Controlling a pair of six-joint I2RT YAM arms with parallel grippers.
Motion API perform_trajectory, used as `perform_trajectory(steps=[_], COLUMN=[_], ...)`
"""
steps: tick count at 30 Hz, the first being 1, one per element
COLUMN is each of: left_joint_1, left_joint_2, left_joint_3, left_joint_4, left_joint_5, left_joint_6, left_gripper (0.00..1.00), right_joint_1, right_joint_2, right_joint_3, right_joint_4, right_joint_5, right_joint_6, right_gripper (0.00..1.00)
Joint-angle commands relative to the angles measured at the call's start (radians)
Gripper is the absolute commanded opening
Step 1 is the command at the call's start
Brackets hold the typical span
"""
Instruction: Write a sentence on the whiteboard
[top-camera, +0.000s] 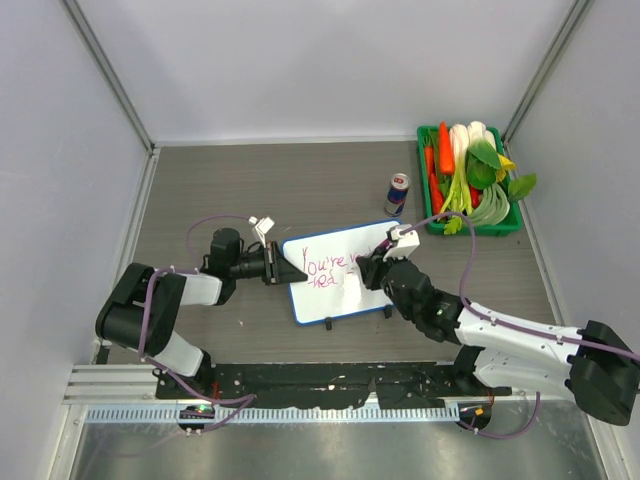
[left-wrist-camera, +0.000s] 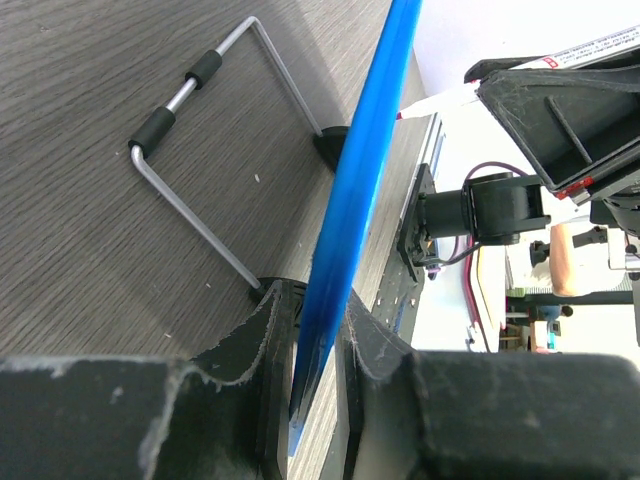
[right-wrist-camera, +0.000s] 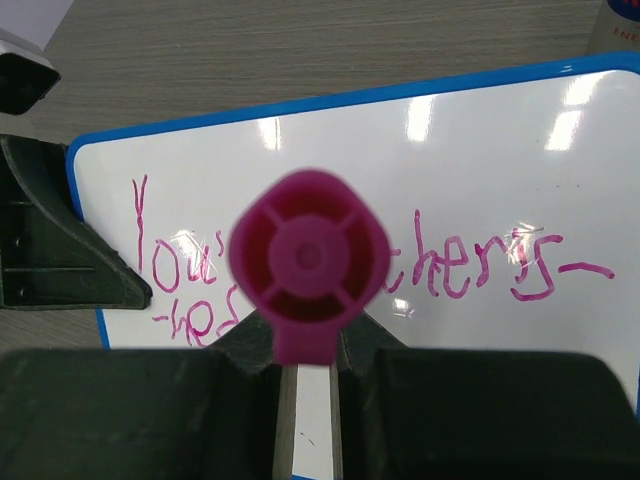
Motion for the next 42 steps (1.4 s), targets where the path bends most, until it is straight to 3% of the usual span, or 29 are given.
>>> perform_trajectory(steps=[1, 32, 42], left_joint_1=[-0.001, -0.001, 0.0], left_joint_2=[0.026, 0.051, 0.054], left_joint_3=[-0.026, -0.026, -0.026], left_joint_4=[-0.053, -0.017, -0.013], left_joint_5=[-0.041, -0.023, -0.021], left_joint_6=[0.015, -0.005, -0.006], left_gripper=[0.0, 0.0, 0.0], right_joint_1=[-0.001, -0.001, -0.001], right_joint_2=[0.029, -0.023, -0.072], right_joint_3=[0.04, -0.027, -0.011], right_joint_4=[0.073, -0.085, -0.108], right_joint_5=[0.038, -0.053, 0.007], right_joint_6=[0.033, 0.09, 0.065], right_gripper=[0.02, 0.01, 0.01])
